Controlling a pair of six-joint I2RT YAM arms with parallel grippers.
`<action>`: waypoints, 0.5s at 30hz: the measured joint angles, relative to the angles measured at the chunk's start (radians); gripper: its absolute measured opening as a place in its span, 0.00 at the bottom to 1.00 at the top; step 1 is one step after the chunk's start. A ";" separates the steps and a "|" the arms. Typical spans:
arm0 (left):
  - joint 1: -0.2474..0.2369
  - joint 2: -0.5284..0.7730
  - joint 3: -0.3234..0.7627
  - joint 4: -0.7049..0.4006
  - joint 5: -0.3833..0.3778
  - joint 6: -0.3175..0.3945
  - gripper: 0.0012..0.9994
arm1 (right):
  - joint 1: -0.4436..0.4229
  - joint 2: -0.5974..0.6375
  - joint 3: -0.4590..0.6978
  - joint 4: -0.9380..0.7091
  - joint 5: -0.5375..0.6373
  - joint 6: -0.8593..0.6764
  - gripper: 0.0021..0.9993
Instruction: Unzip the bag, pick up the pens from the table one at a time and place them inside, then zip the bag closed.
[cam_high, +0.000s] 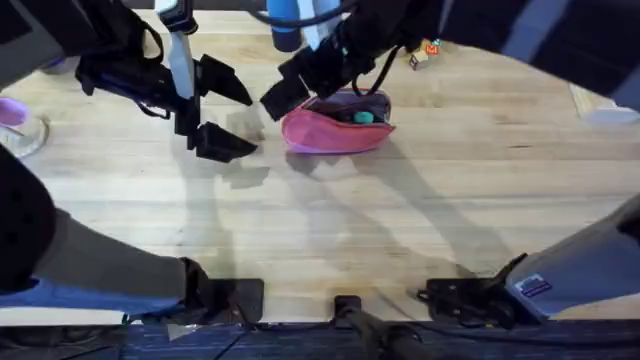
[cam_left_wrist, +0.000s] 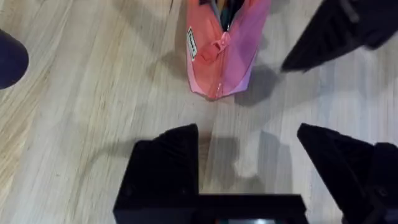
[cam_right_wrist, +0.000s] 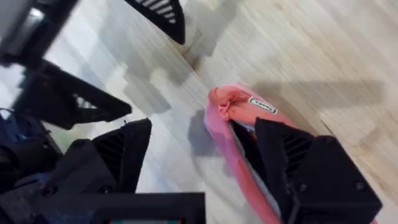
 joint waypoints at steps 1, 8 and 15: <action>0.000 0.000 0.000 0.000 0.000 0.000 1.00 | 0.000 0.012 0.000 0.003 0.001 -0.004 1.00; 0.000 0.000 0.000 0.000 0.000 0.000 0.99 | 0.000 0.072 0.000 0.052 0.013 -0.014 1.00; 0.000 0.000 0.000 0.000 0.000 0.000 1.00 | -0.001 0.096 0.000 0.068 0.060 -0.017 1.00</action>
